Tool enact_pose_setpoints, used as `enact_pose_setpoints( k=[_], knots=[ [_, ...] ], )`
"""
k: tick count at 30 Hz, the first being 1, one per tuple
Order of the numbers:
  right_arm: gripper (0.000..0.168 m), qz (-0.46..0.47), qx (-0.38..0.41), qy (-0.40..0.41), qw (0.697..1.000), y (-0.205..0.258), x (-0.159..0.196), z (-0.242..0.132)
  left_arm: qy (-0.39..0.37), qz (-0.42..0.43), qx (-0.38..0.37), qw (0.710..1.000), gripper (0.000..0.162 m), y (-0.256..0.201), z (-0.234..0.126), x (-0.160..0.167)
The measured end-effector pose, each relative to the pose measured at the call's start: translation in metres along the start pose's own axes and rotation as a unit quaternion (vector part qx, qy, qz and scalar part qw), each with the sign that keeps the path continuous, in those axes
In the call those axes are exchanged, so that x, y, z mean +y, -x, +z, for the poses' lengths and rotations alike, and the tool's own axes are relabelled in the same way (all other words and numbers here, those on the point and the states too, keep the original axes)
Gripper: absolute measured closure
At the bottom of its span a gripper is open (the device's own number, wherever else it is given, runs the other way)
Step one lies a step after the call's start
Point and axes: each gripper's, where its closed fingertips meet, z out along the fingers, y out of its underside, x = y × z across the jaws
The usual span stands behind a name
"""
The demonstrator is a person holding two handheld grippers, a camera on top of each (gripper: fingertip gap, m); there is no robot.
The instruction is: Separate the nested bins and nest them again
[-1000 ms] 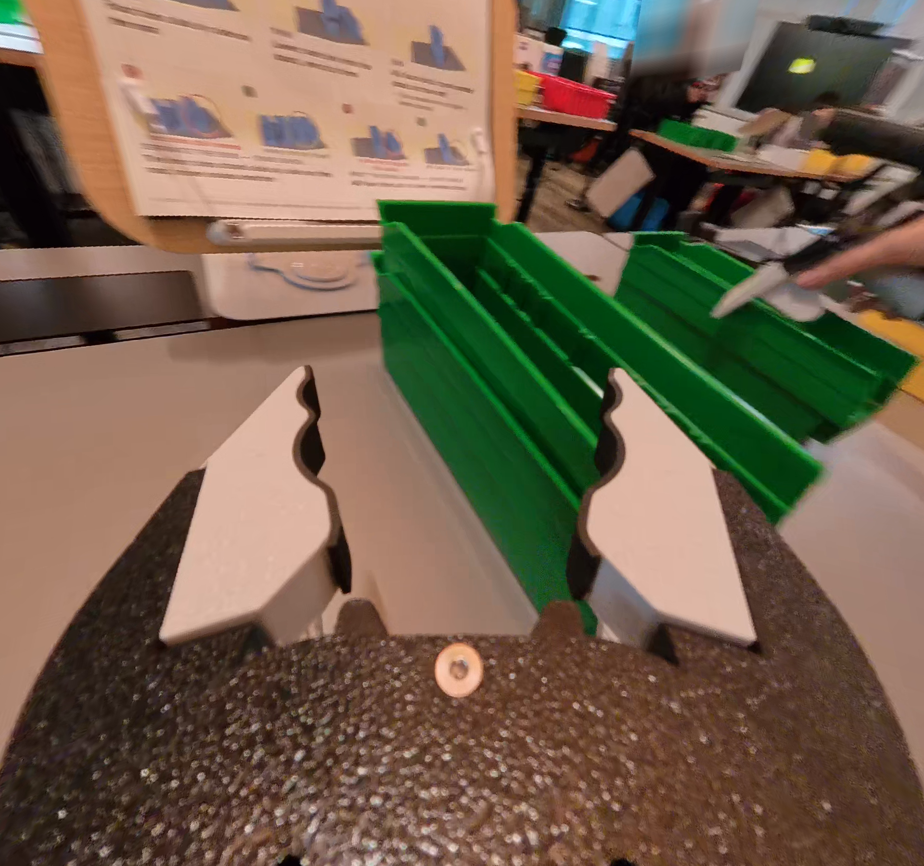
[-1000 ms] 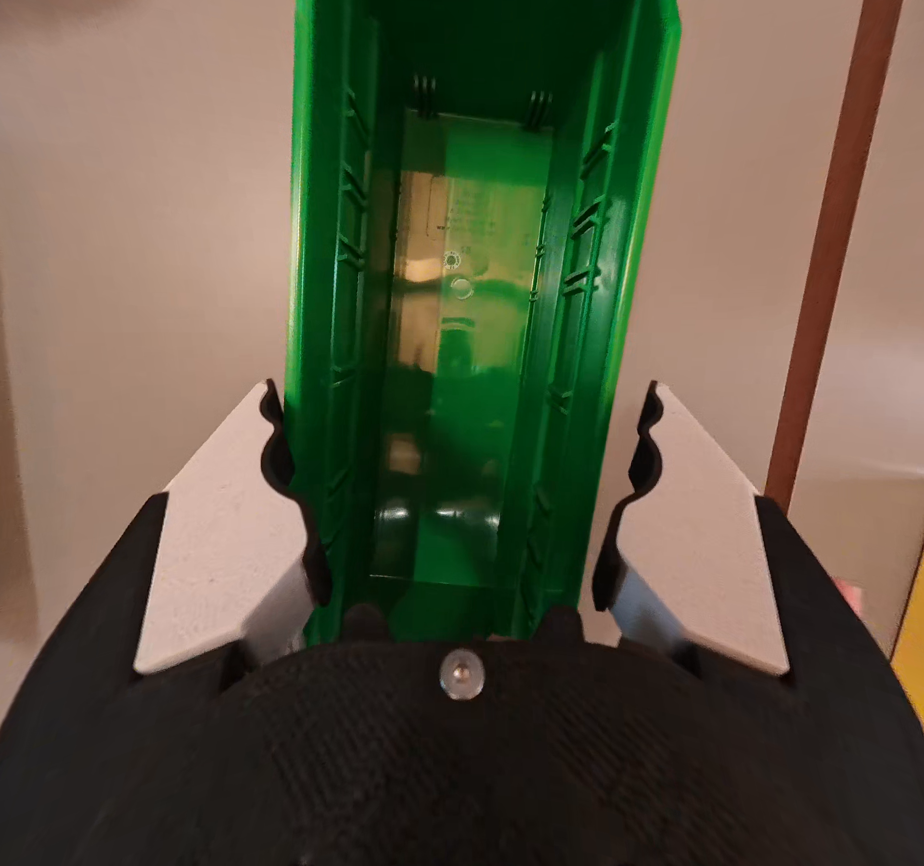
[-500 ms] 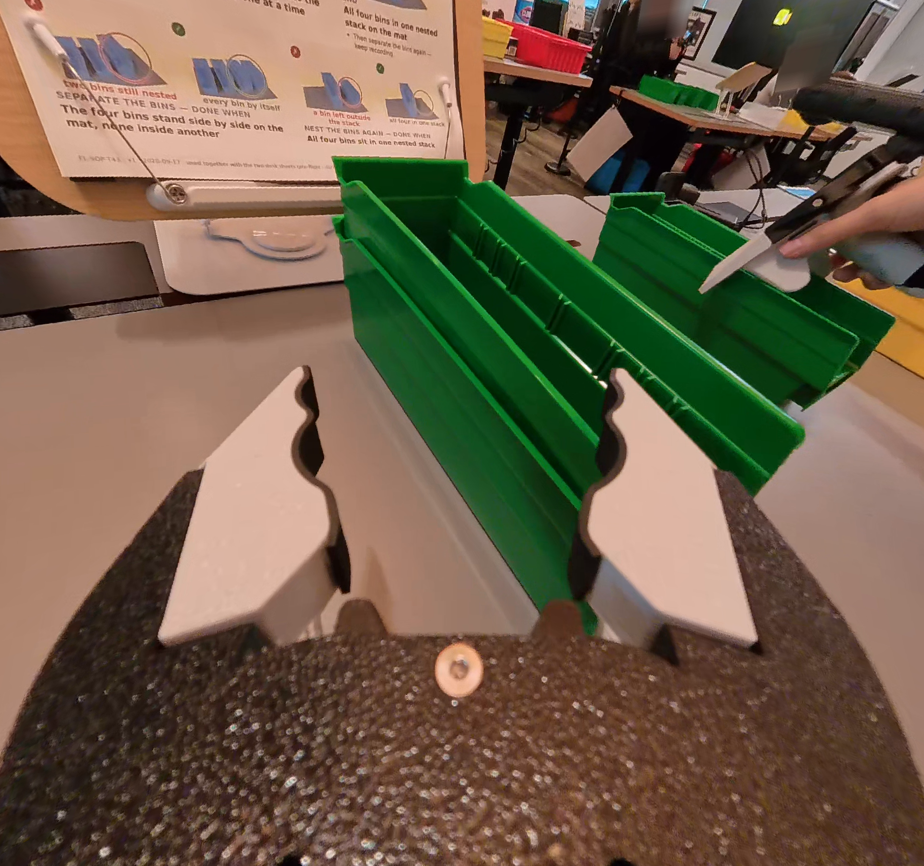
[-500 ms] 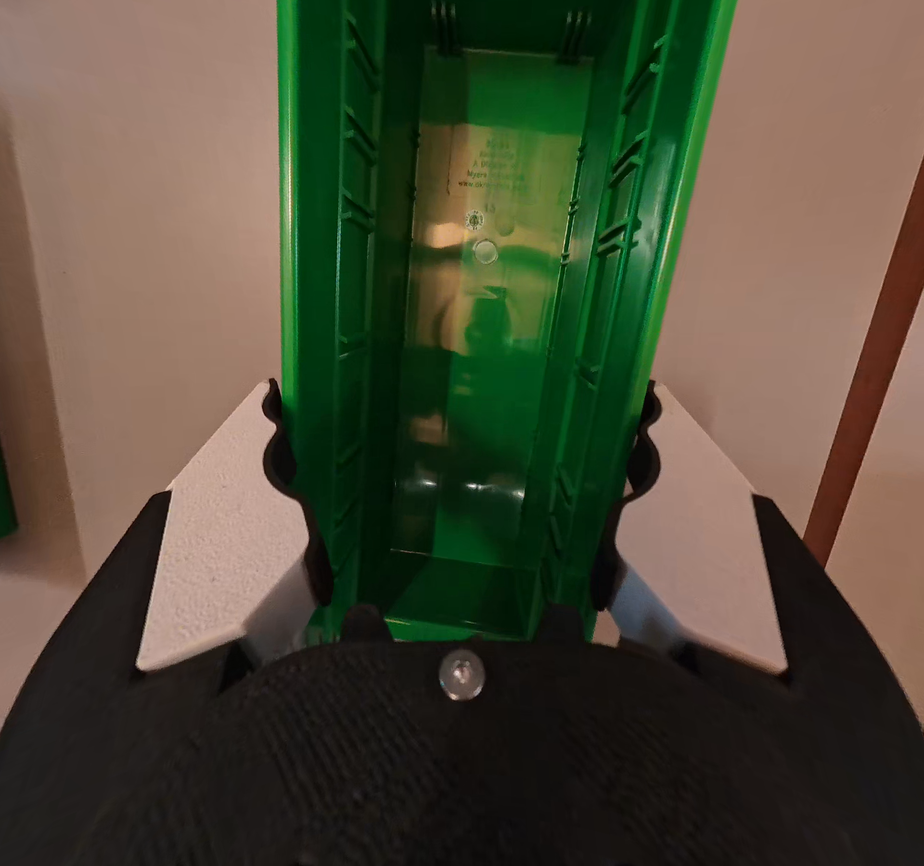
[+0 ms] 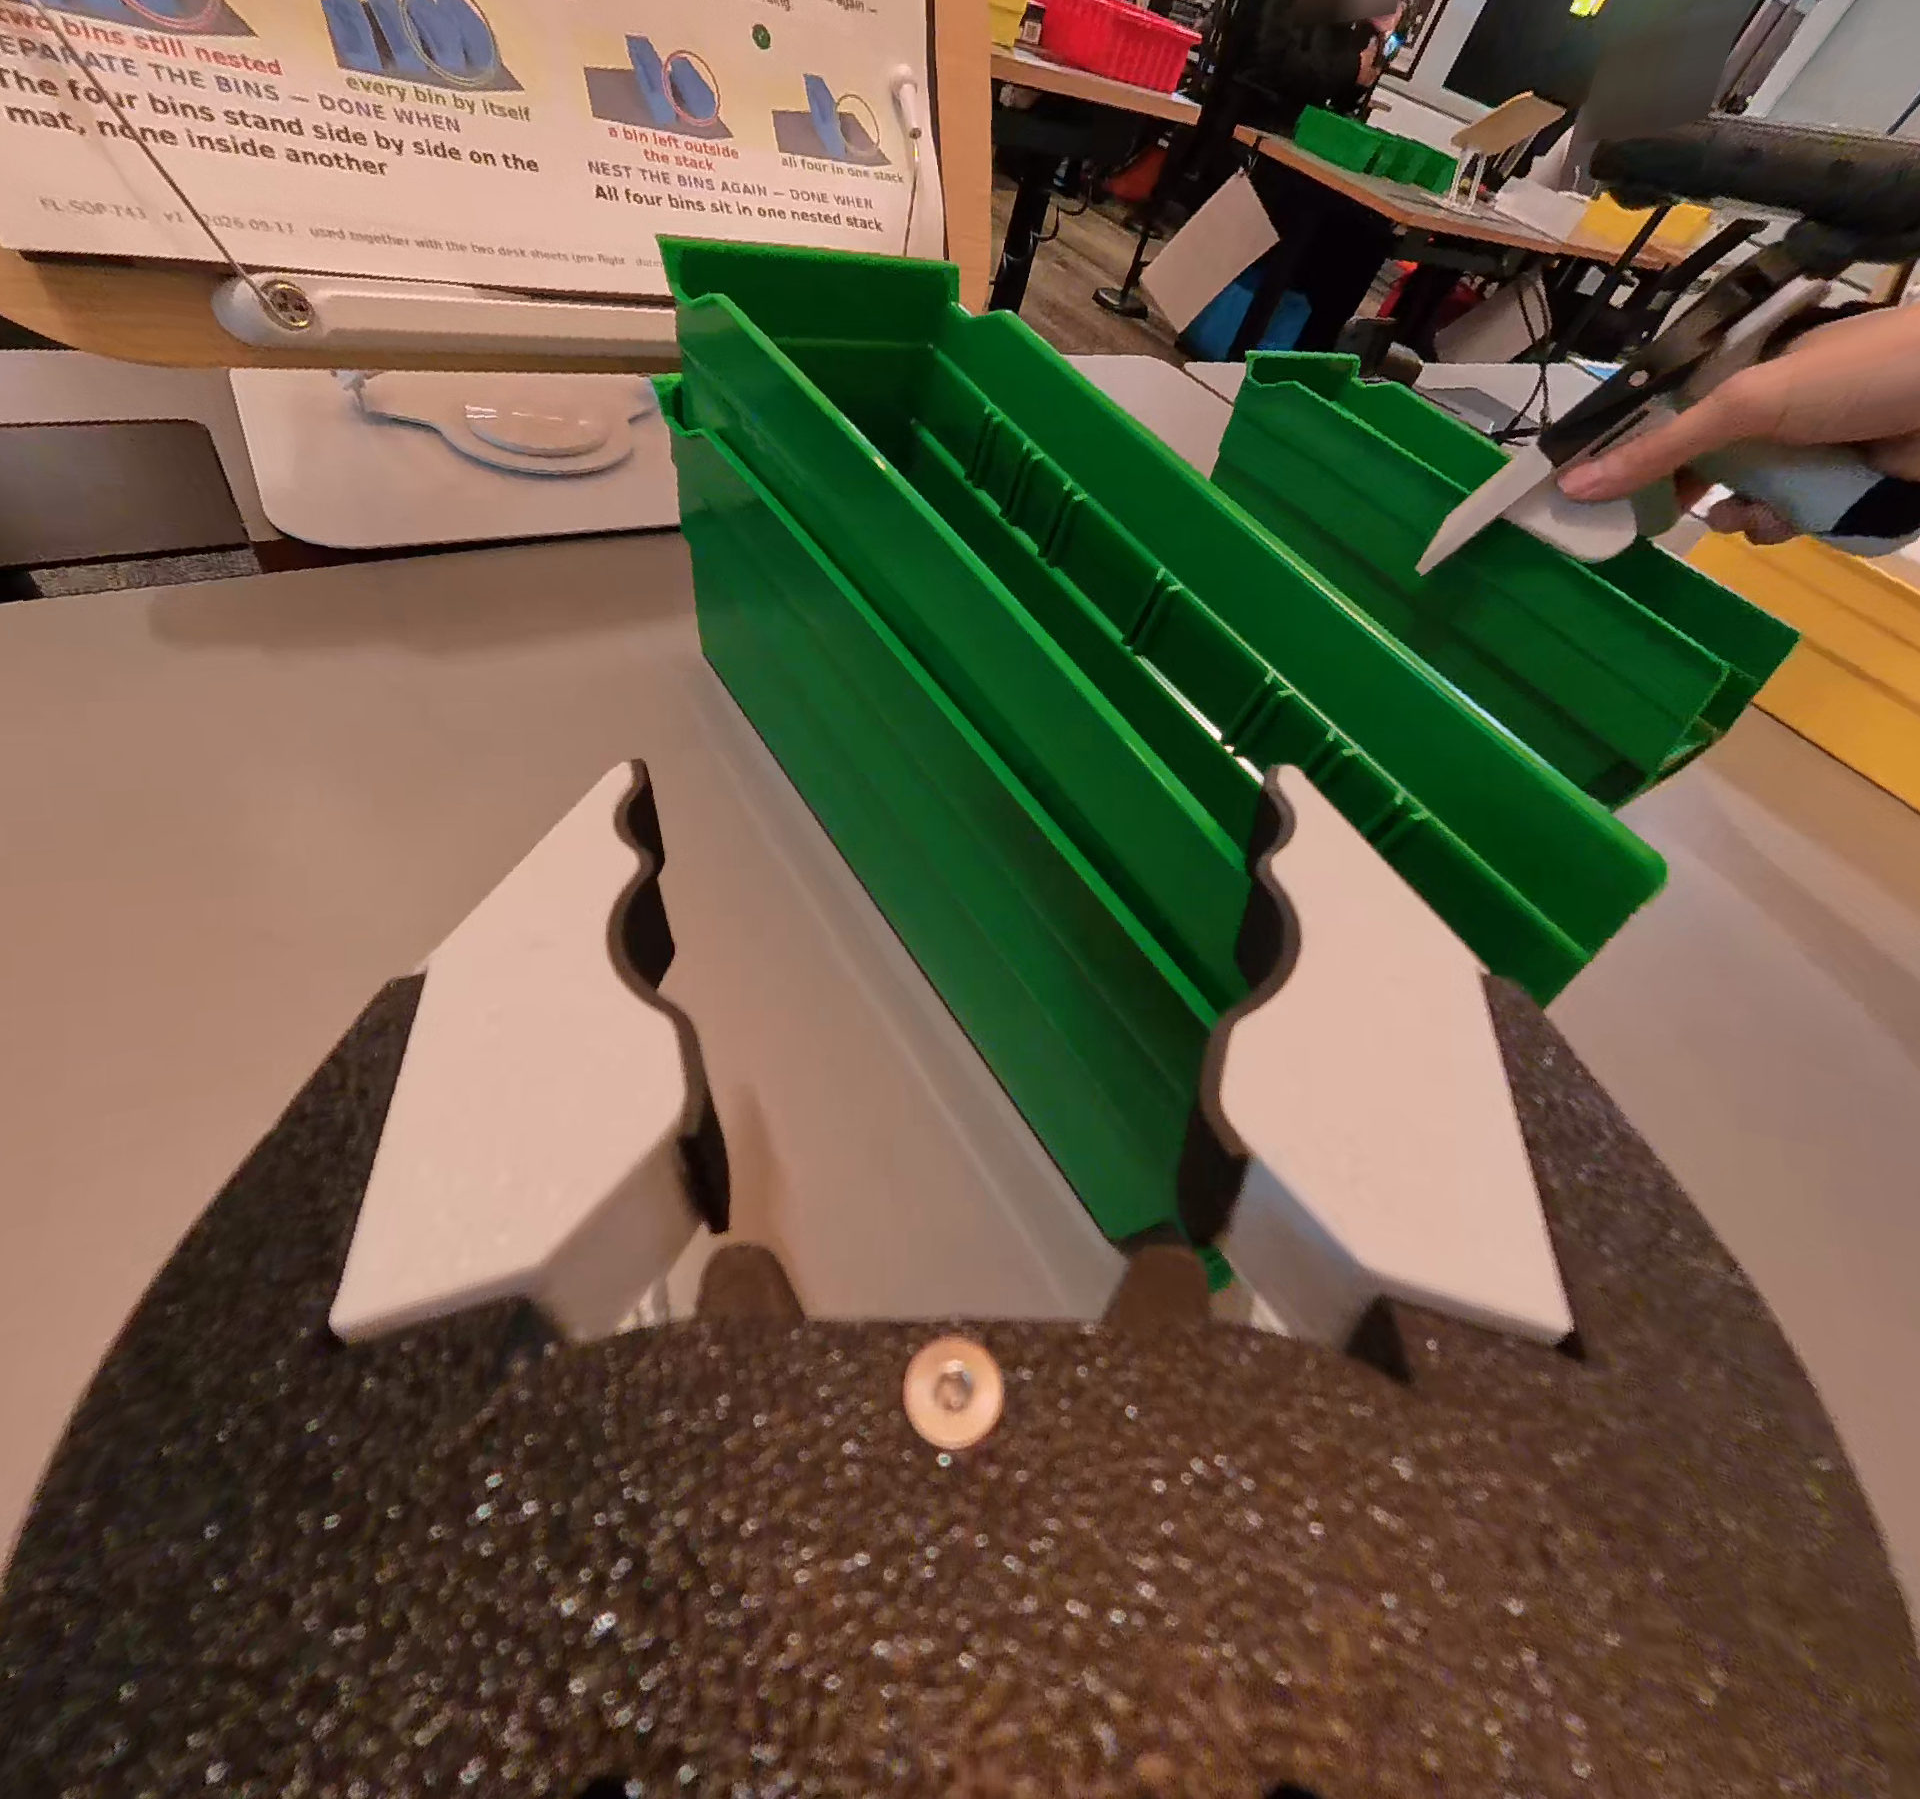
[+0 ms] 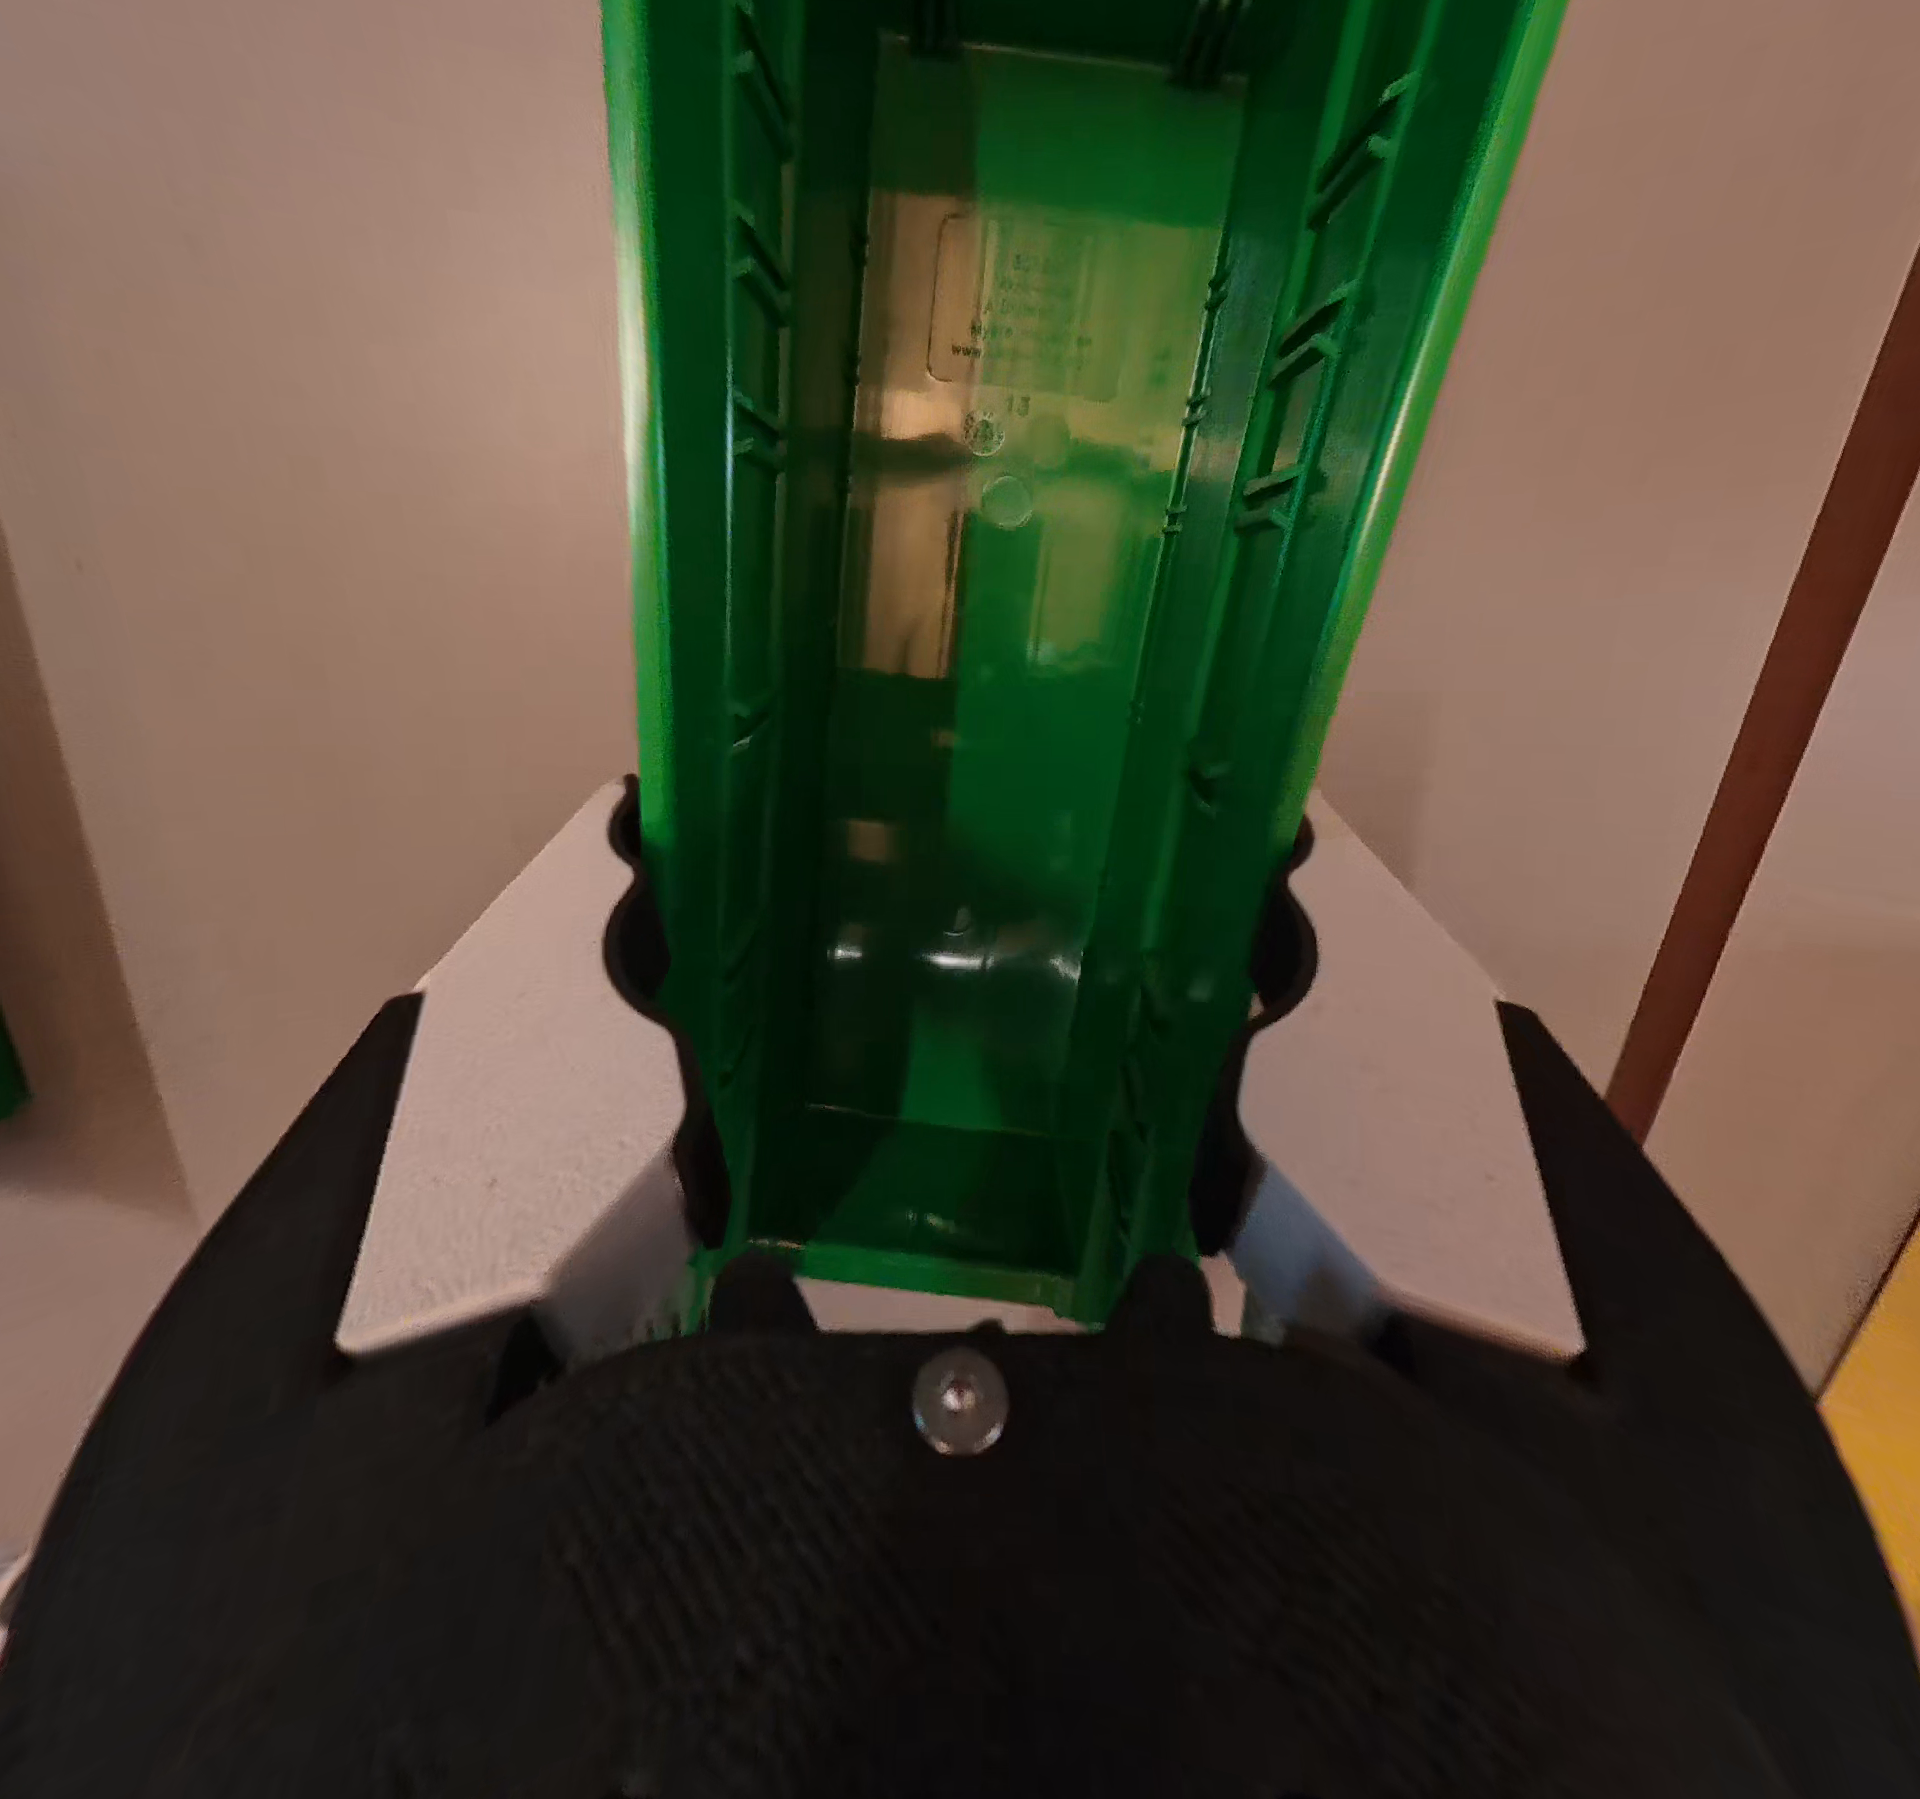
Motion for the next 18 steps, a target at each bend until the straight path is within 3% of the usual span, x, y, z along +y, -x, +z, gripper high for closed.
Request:
enact_pose_setpoints(
  k=[4, 8, 14, 18],
  knots=[
    [0.068, 0.025, -0.005, 0.032, 0.999, 0.002, 0.005, -0.003, -0.016, -0.005, 0.000, 1.000, 0.052, 0.001, -0.004, -0.008],
    [0.071, 0.058, -0.046, 0.024, 0.997, 0.015, 0.004, -0.014, -0.023, -0.001, -0.013, 1.000, 0.053, 0.009, -0.010, -0.012],
    [0.073, 0.060, -0.065, -0.026, 0.996, 0.049, -0.016, -0.072, -0.024, -0.021, -0.013, 0.999, 0.054, 0.018, -0.011, -0.012],
    [0.071, 0.053, -0.102, -0.082, 0.990, 0.103, -0.037, -0.122, -0.023, -0.021, -0.013, 0.999, 0.054, 0.018, -0.010, -0.012]
  ],
)
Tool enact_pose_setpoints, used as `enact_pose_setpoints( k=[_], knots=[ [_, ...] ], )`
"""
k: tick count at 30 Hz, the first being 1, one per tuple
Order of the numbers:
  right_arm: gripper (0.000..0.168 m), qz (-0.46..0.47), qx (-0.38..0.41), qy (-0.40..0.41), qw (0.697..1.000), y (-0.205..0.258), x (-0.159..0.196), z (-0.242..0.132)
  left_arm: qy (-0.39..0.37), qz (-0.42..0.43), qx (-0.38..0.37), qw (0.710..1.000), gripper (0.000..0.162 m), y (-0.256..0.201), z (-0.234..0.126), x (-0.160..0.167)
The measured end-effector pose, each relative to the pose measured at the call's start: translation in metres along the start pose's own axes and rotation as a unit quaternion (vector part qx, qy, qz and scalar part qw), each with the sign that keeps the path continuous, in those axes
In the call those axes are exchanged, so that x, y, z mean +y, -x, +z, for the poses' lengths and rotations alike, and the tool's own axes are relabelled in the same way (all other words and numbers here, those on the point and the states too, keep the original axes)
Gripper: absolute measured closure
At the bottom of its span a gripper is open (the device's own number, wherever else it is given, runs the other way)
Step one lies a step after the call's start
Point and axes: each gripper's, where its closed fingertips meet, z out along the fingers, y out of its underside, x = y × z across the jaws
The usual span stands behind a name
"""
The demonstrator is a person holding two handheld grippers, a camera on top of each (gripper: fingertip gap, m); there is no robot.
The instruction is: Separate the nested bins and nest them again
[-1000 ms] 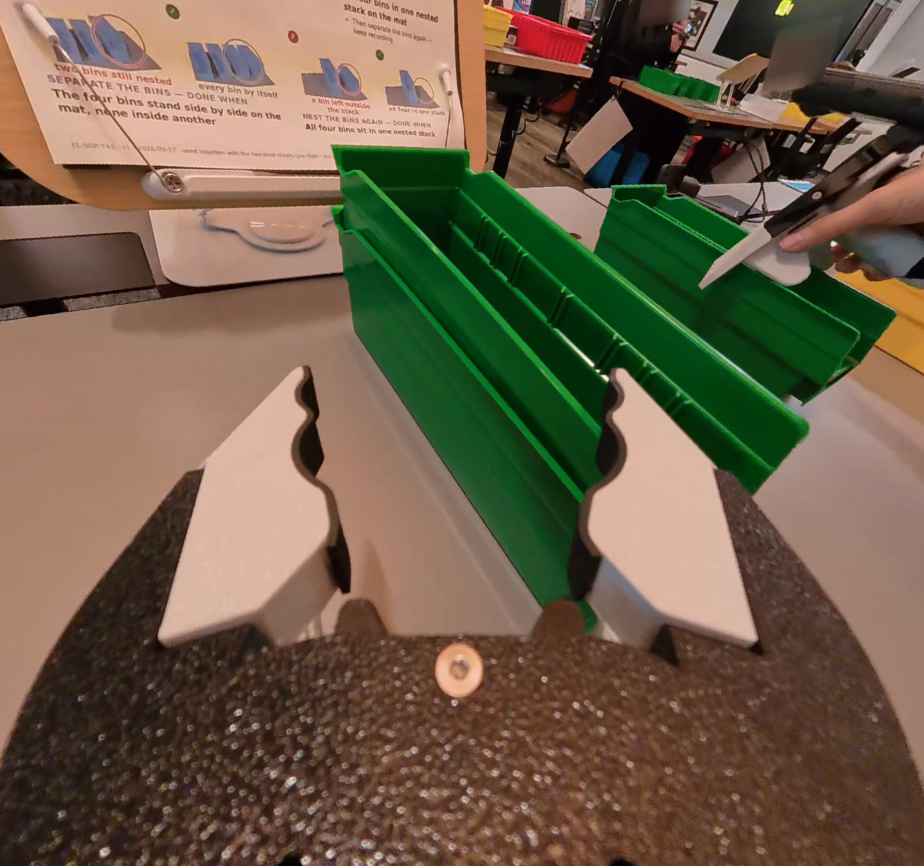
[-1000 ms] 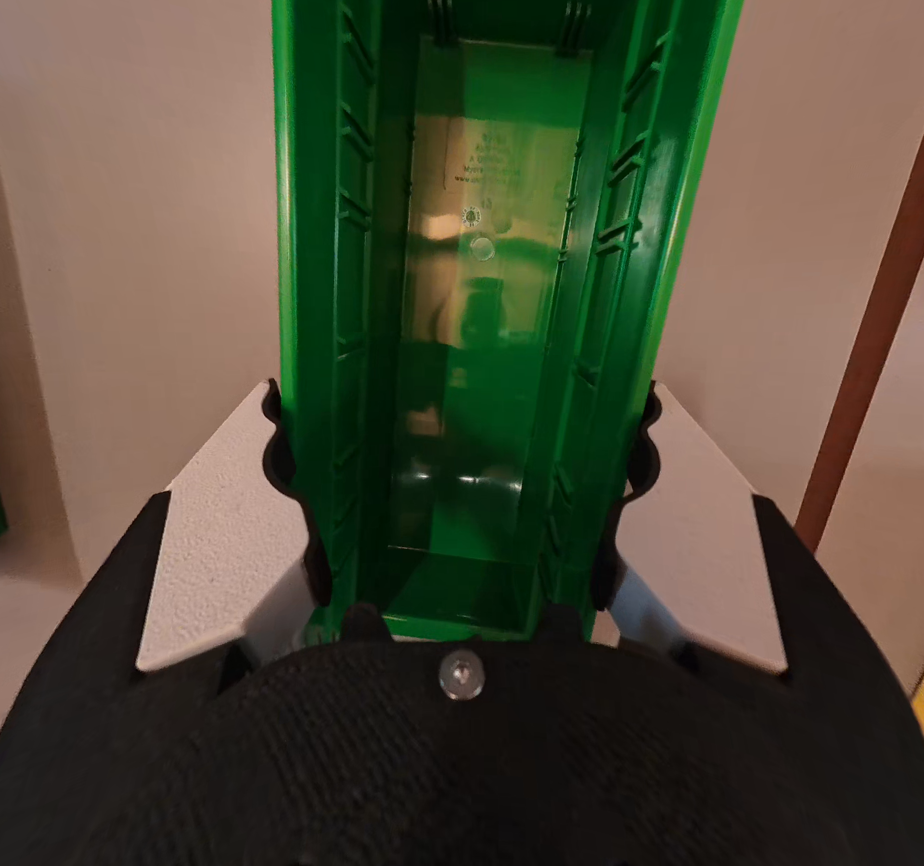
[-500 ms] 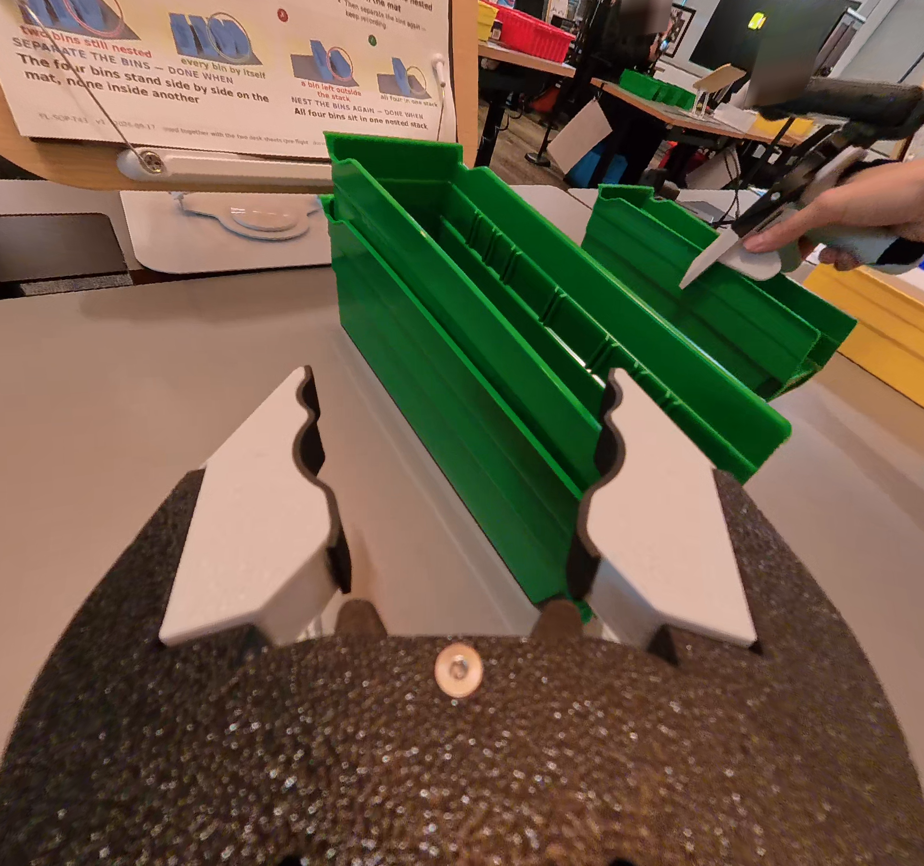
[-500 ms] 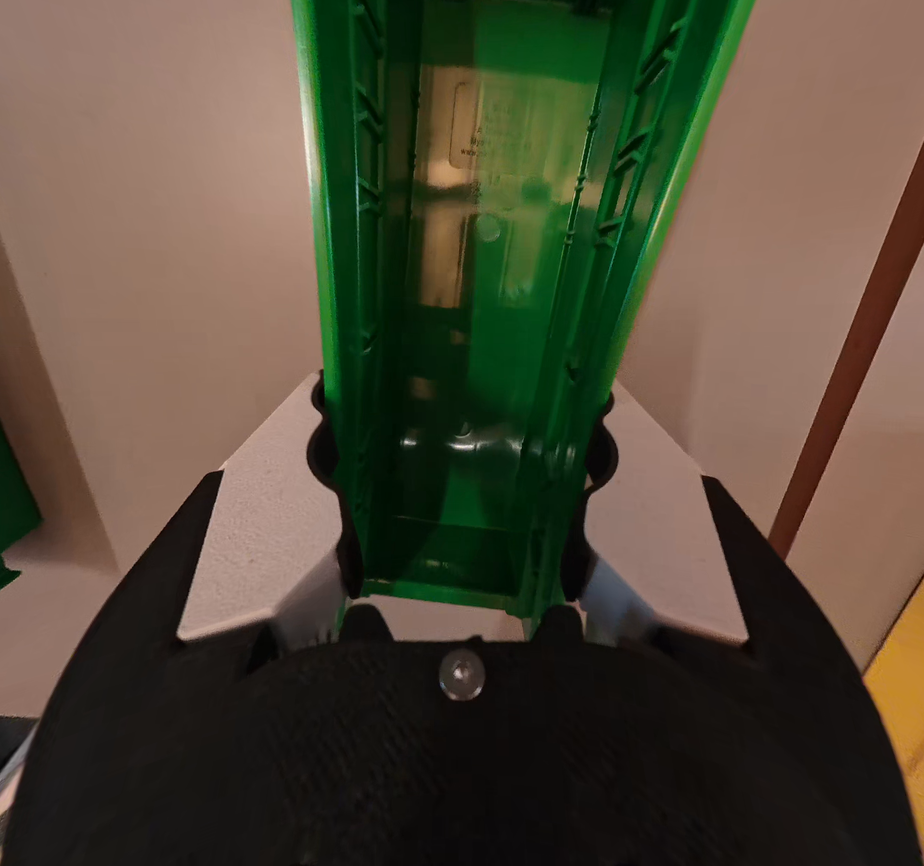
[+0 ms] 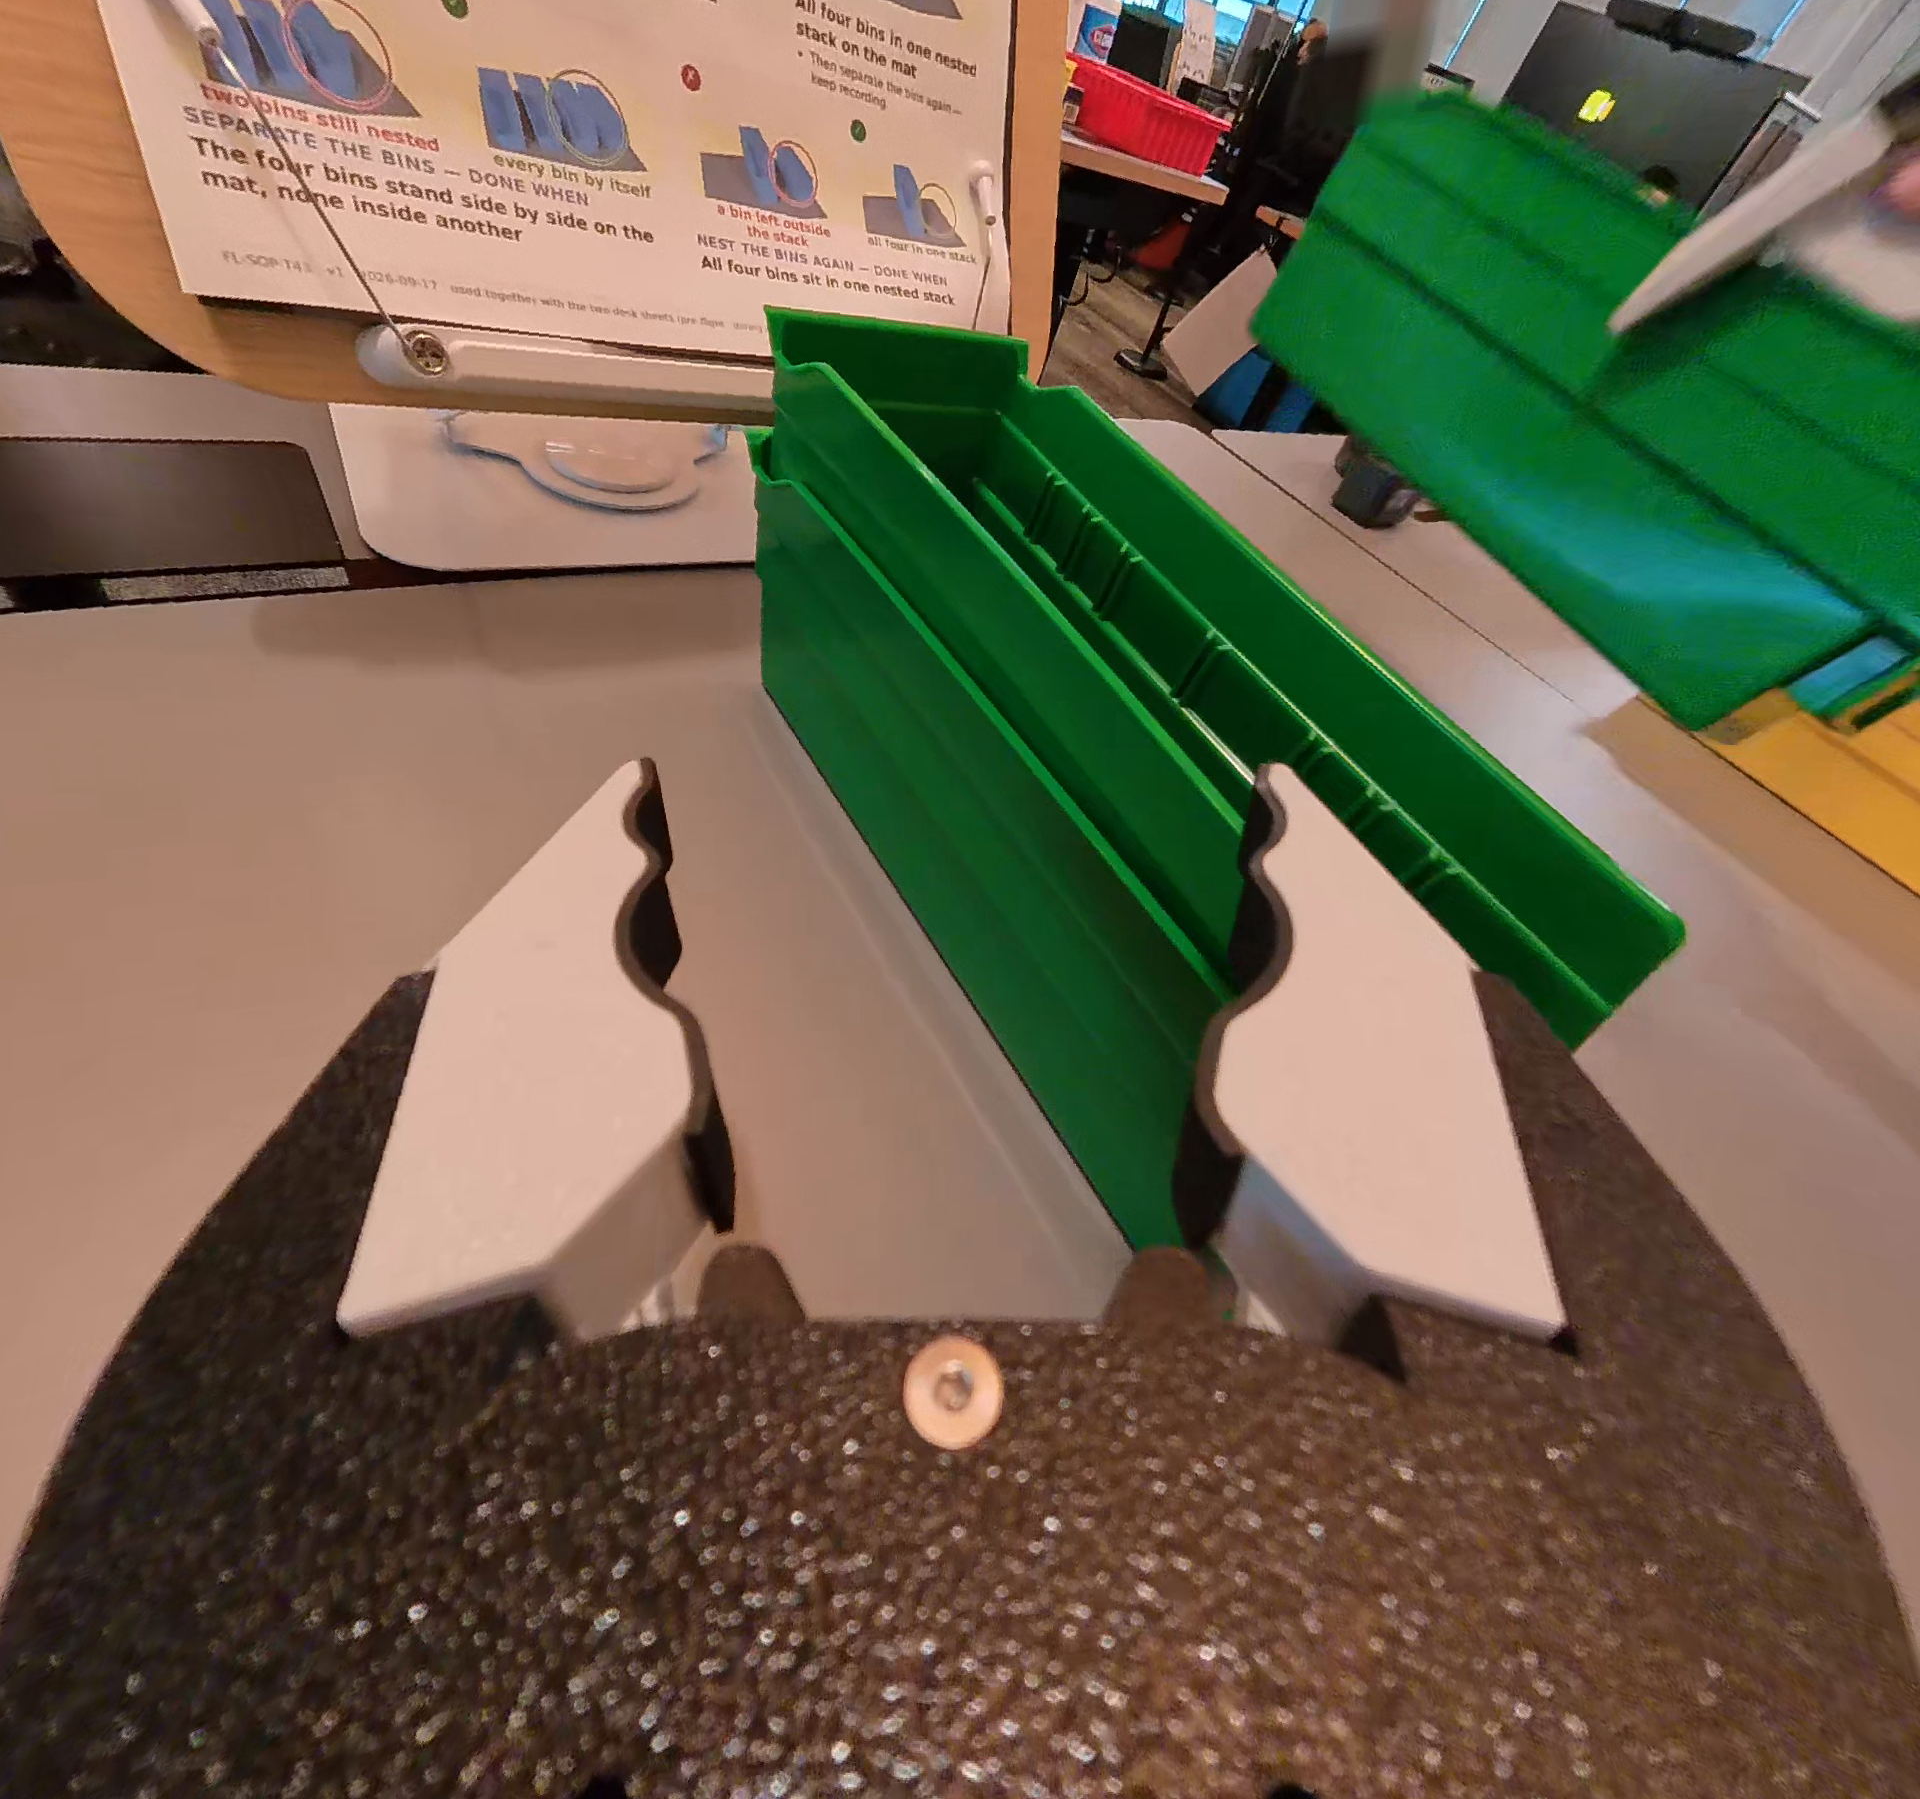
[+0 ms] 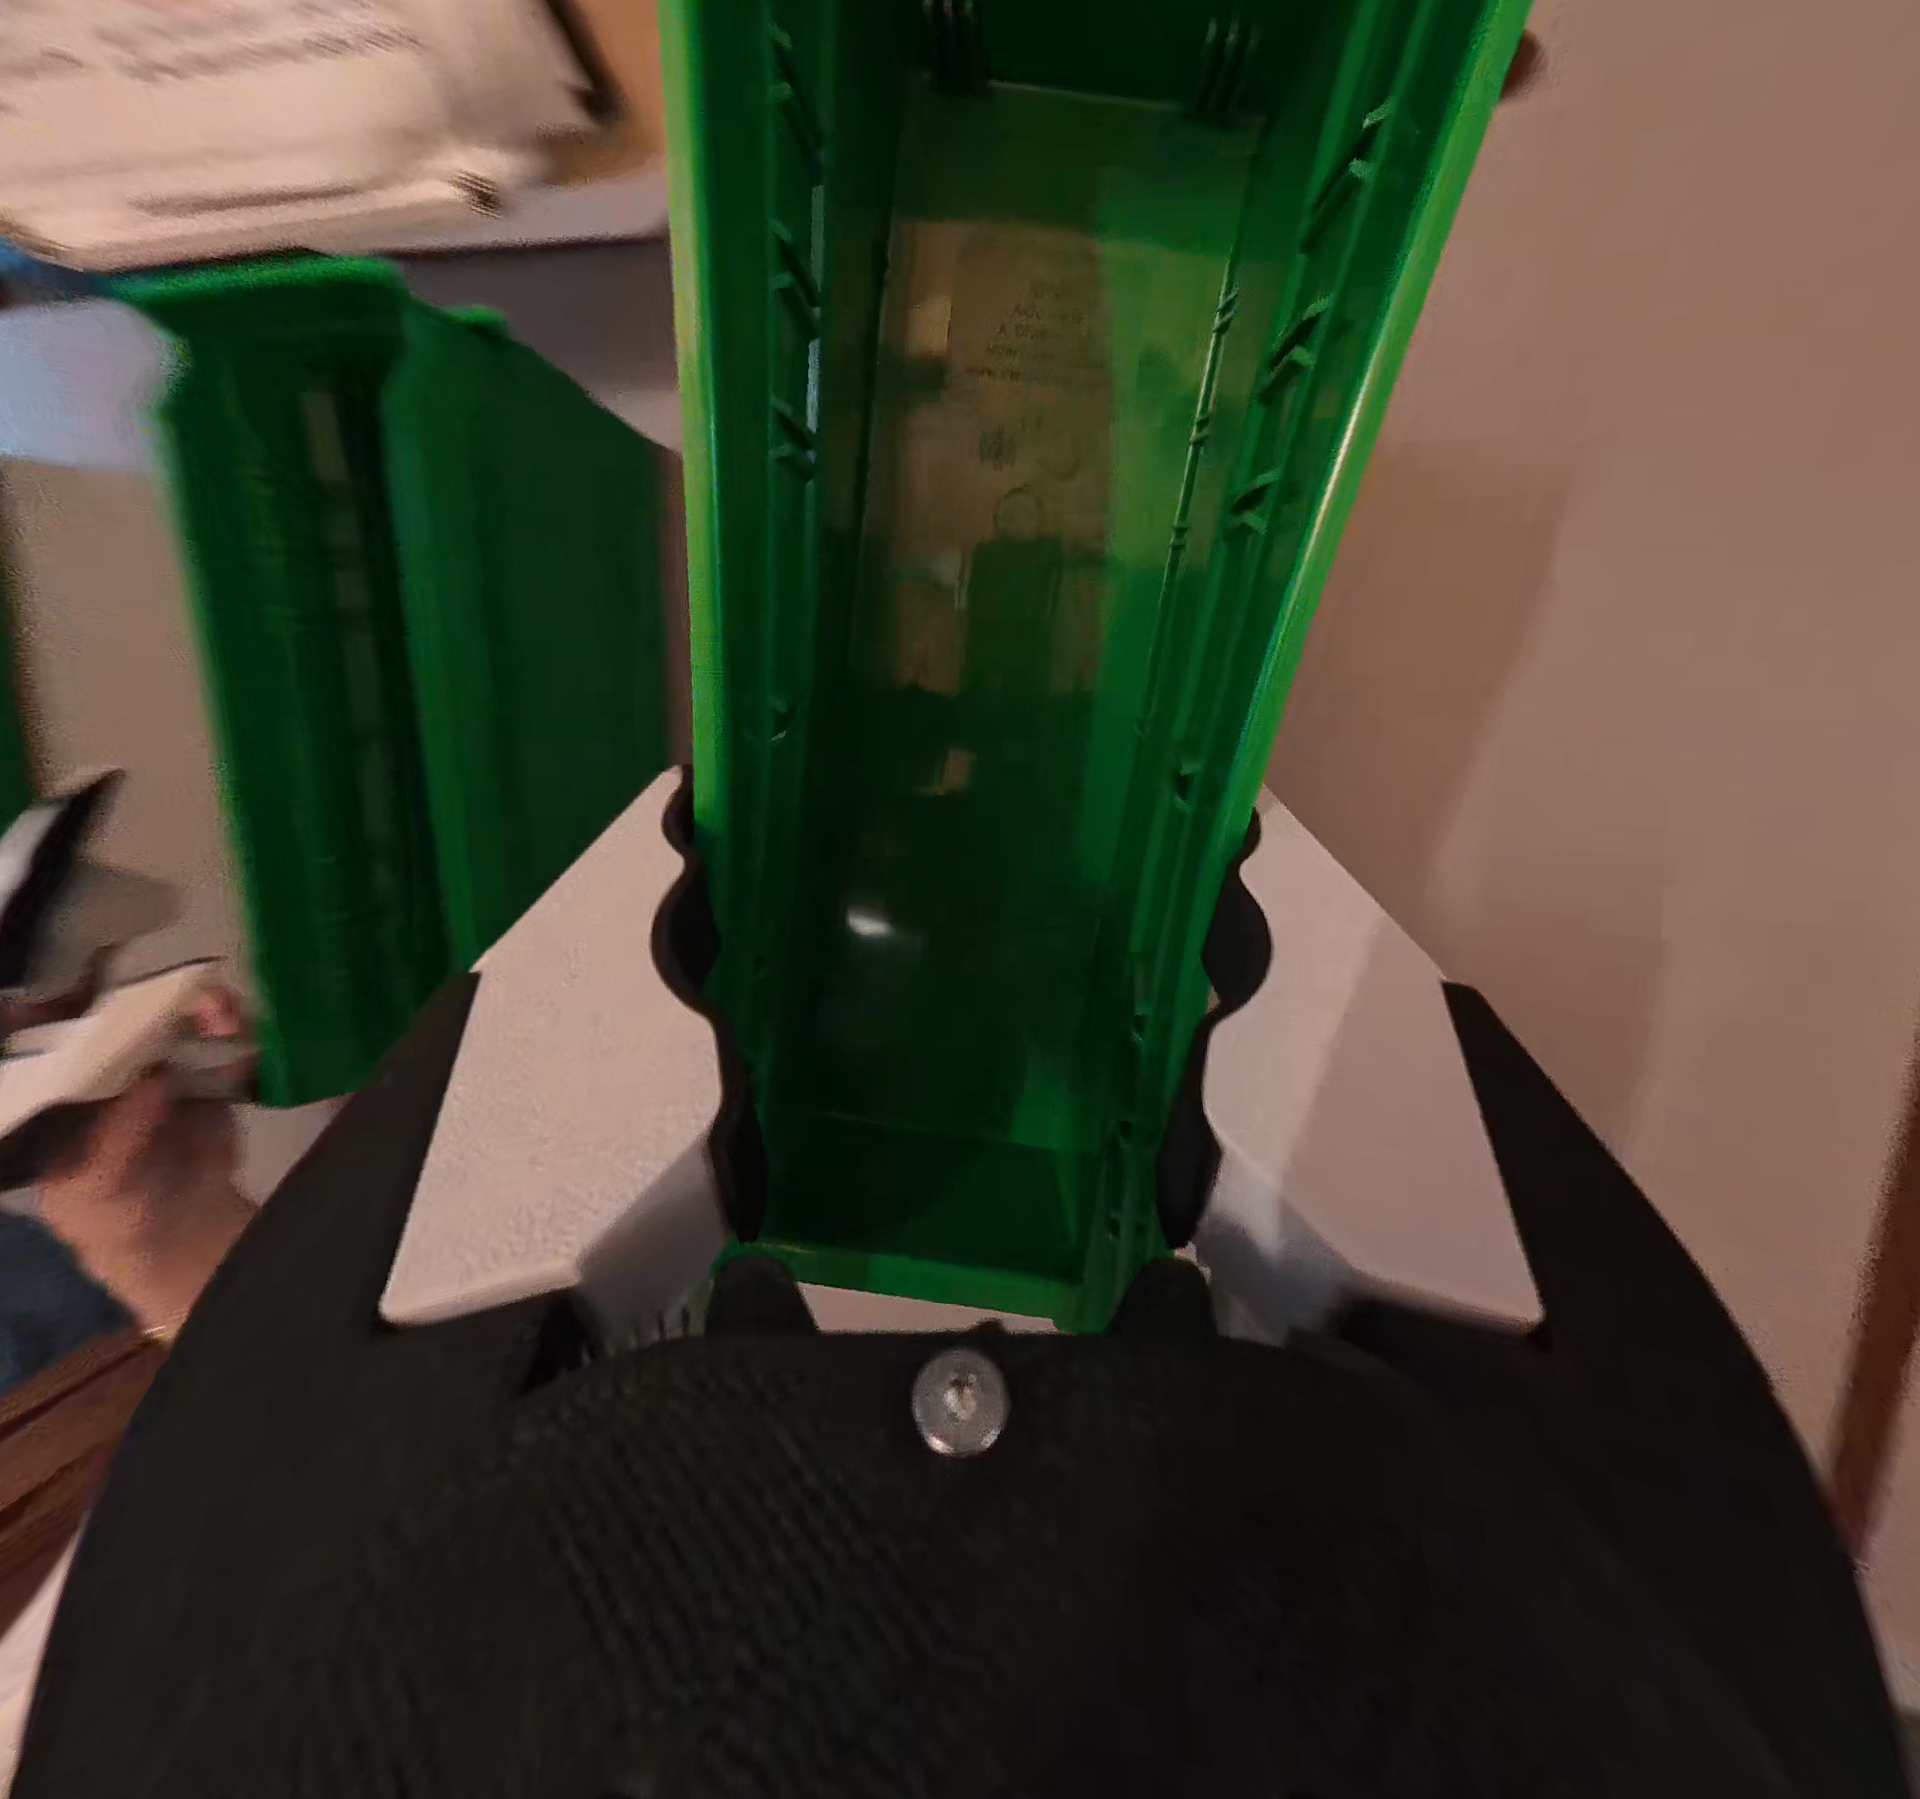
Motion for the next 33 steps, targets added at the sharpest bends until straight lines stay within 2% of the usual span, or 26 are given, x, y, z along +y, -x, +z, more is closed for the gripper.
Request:
enact_pose_setpoints(
  k=[6, 14, 20, 28, 33],
  knots=[
    [0.068, -0.004, -0.090, -0.054, 0.994, 0.119, -0.011, -0.029, -0.007, 0.007, 0.000, 1.000, 0.055, -0.002, -0.004, -0.006],
    [0.067, 0.014, -0.140, -0.075, 0.987, 0.214, 0.009, -0.013, -0.034, 0.015, 0.003, 0.999, 0.056, -0.004, -0.017, -0.021],
    [0.067, 0.001, -0.091, -0.087, 0.992, 0.216, 0.013, 0.007, -0.057, 0.000, 0.002, 0.998, 0.057, 0.005, -0.030, -0.034],
    [0.067, -0.036, -0.090, -0.064, 0.993, 0.235, 0.028, 0.039, -0.089, -0.043, -0.002, 0.995, 0.062, 0.025, -0.039, -0.045],
    [0.066, -0.056, -0.056, -0.059, 0.995, 0.220, 0.023, 0.033, -0.086, -0.033, -0.007, 0.996, 0.062, 0.026, -0.038, -0.044]
  ],
)
